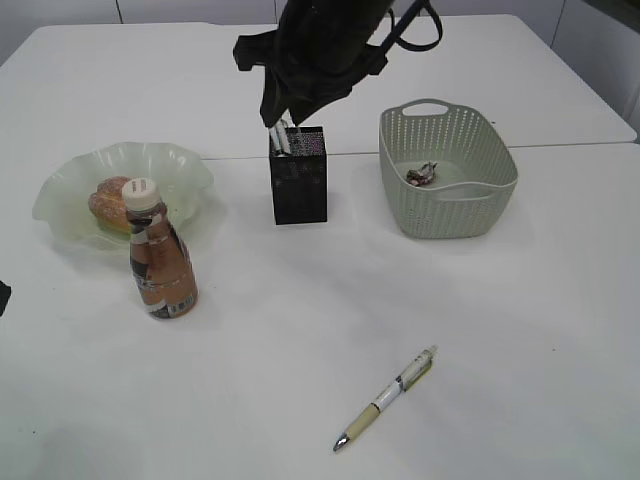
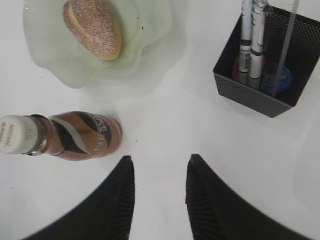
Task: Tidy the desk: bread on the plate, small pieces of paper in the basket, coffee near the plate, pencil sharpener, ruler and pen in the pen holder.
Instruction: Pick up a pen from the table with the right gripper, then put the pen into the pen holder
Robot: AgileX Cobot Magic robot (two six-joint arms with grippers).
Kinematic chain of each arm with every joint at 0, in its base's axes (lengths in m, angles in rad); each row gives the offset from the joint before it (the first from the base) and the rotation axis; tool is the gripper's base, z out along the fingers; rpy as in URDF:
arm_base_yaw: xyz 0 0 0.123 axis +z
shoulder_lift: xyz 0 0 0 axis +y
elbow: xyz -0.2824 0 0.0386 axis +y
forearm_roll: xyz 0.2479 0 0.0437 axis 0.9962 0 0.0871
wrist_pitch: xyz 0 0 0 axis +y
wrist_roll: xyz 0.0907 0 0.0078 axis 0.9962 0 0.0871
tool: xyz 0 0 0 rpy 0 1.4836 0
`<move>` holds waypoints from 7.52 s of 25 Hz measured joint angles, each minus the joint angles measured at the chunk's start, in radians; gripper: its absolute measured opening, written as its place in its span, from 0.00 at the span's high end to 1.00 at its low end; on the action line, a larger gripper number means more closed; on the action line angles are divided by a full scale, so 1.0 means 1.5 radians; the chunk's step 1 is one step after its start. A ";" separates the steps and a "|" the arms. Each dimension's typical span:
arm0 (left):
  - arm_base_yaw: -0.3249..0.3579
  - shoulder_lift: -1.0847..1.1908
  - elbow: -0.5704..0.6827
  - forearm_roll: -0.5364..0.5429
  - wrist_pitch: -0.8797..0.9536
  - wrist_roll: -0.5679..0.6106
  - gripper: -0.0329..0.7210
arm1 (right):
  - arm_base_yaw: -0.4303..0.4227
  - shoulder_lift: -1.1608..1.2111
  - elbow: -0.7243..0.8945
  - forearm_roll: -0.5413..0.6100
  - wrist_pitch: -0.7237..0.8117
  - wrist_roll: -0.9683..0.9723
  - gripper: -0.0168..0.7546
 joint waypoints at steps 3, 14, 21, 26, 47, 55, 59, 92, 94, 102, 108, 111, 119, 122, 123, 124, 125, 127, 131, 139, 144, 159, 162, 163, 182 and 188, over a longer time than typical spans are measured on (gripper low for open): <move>0.000 0.000 0.000 0.000 -0.002 0.000 0.59 | 0.017 -0.019 0.009 -0.002 0.000 0.023 0.66; 0.000 0.000 0.000 0.003 -0.002 0.000 0.59 | 0.036 -0.187 0.394 -0.017 -0.003 0.047 0.66; 0.000 0.000 0.000 0.003 -0.002 0.000 0.59 | 0.037 -0.309 0.646 -0.033 -0.013 0.088 0.66; 0.000 0.000 0.000 0.001 -0.002 0.000 0.59 | 0.037 -0.354 0.763 0.016 -0.119 0.221 0.66; 0.000 0.000 0.000 -0.001 0.014 0.000 0.59 | 0.037 -0.271 0.792 0.005 -0.270 0.666 0.66; 0.000 0.000 0.000 -0.001 0.012 0.000 0.59 | 0.037 -0.266 0.792 -0.141 -0.265 0.761 0.53; 0.000 0.000 0.000 -0.001 0.012 0.000 0.59 | 0.037 -0.248 0.792 -0.158 -0.270 0.789 0.51; 0.000 0.000 0.000 -0.002 0.000 0.000 0.59 | 0.037 -0.167 0.791 -0.137 -0.326 0.831 0.72; 0.000 0.000 0.000 -0.002 0.000 0.000 0.59 | 0.037 -0.167 0.791 -0.135 -0.326 0.832 0.80; 0.000 0.000 0.000 -0.002 0.000 0.000 0.60 | 0.037 -0.171 0.790 -0.127 -0.357 0.776 0.87; 0.000 0.000 0.000 -0.002 0.000 0.000 0.60 | 0.034 -0.239 0.792 -0.111 -0.455 0.662 0.88; 0.000 0.000 0.000 -0.002 0.000 0.000 0.60 | 0.020 -0.288 0.792 -0.107 -0.517 0.592 0.88; 0.000 0.000 0.000 -0.007 0.000 0.000 0.60 | -0.062 -0.350 0.795 -0.107 -0.717 0.505 0.88; 0.000 0.000 0.000 -0.017 0.000 0.000 0.60 | -0.084 -0.350 0.795 -0.126 -0.792 0.504 0.88; 0.000 0.000 0.000 -0.019 0.000 0.000 0.60 | -0.087 -0.350 0.794 -0.146 -0.821 0.503 0.88; 0.000 0.000 0.000 -0.023 0.000 0.000 0.61 | -0.089 -0.350 0.794 -0.171 -0.843 0.503 0.88; 0.000 0.000 0.000 -0.024 0.003 0.000 0.61 | -0.092 -0.350 0.793 -0.197 -0.868 0.503 0.88; 0.000 0.000 0.000 -0.025 0.008 0.000 0.61 | -0.096 -0.350 0.793 -0.262 -0.913 0.503 0.88; 0.000 0.000 0.000 -0.027 0.017 0.000 0.61 | -0.099 -0.330 0.789 -0.362 -1.017 0.501 0.88; 0.000 0.000 0.000 -0.027 0.032 0.000 0.61 | -0.099 -0.224 0.710 -0.437 -1.141 0.500 0.88; 0.000 0.000 0.000 -0.027 0.032 0.000 0.61 | -0.099 -0.149 0.617 -0.497 -1.152 0.500 0.88; 0.000 0.000 0.000 -0.027 0.037 0.000 0.61 | -0.149 -0.013 0.495 -0.539 -1.175 0.414 0.88; 0.000 0.000 0.000 -0.027 0.037 0.000 0.61 | -0.149 -0.008 0.493 -0.541 -1.206 0.414 0.88; 0.000 0.000 0.000 -0.027 0.037 0.000 0.61 | -0.147 -0.008 0.490 -0.541 -1.216 0.414 0.88; 0.000 0.000 0.000 -0.027 0.039 0.000 0.61 | -0.145 -0.008 0.480 -0.648 -1.254 0.512 0.88; 0.000 0.000 0.000 -0.027 0.039 0.000 0.61 | -0.145 -0.008 0.480 -0.666 -1.266 0.519 0.88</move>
